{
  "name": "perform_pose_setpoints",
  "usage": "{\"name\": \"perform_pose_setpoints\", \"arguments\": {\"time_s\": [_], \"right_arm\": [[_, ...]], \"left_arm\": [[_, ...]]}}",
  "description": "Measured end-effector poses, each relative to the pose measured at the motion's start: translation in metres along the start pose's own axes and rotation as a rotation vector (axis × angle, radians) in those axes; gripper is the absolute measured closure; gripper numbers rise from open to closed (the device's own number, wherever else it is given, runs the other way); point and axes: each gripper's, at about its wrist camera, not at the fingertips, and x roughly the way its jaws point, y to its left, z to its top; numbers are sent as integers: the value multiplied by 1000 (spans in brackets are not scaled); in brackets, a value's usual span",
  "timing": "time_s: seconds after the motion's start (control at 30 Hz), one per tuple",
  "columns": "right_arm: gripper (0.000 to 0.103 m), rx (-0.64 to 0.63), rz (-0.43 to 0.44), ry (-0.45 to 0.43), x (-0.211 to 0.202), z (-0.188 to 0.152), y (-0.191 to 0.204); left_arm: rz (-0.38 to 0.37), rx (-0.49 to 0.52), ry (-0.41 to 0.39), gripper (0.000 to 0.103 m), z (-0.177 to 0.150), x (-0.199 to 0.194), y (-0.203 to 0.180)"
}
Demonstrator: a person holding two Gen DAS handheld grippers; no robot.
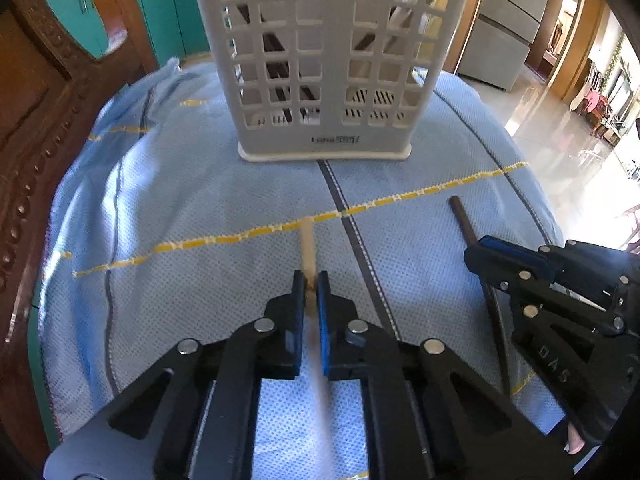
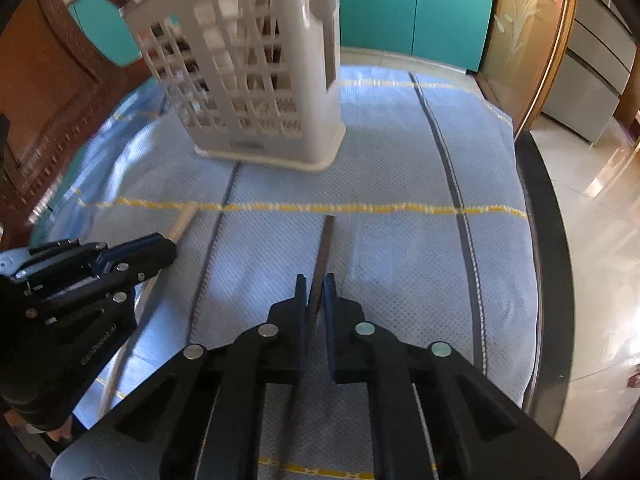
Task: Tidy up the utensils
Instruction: 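Lift both chopsticks over the white caddy and drop them in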
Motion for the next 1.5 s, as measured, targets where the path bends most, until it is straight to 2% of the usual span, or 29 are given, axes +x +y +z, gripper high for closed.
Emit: {"name": "perform_pose_setpoints", "arguments": {"time_s": [0.2, 0.33, 0.53, 0.63, 0.73, 0.93, 1.03, 1.07, 1.13, 1.2, 1.33, 1.5], "right_arm": [[97, 23, 81, -178, -57, 11, -10], [97, 13, 150, -305, -105, 11, -14], [96, 3, 215, -445, -163, 15, -13], [96, 26, 252, -514, -188, 32, -13], [96, 67, 267, -608, -214, 59, -20], [96, 172, 272, -799, -243, 107, -21], [96, 197, 192, -880, -241, 117, -19], [96, 191, 174, -889, -237, 118, -18], [96, 178, 151, -890, -222, 123, -16], [97, 174, 126, -873, -209, 127, -15], [97, 194, 120, -870, -200, 129, -17], [97, 239, 142, -886, -202, 126, -26]], "left_arm": [[-22, 2, -154, 96, 5, -53, 2], [-47, 4, -308, 96, 6, -112, 6], [-104, -18, -483, 96, 11, -189, 19], [-131, -24, -572, 96, 21, -227, 24], [-152, -36, -654, 96, 45, -258, 31], [-139, -144, -802, 96, 95, -287, 47], [-125, -217, -867, 96, 112, -280, 59], [-89, -230, -886, 96, 117, -273, 59], [-29, -222, -890, 96, 126, -256, 60], [6, -202, -839, 96, 136, -230, 56], [-18, -200, -734, 96, 143, -198, 57], [-5, -183, -688, 96, 144, -182, 54]]}}
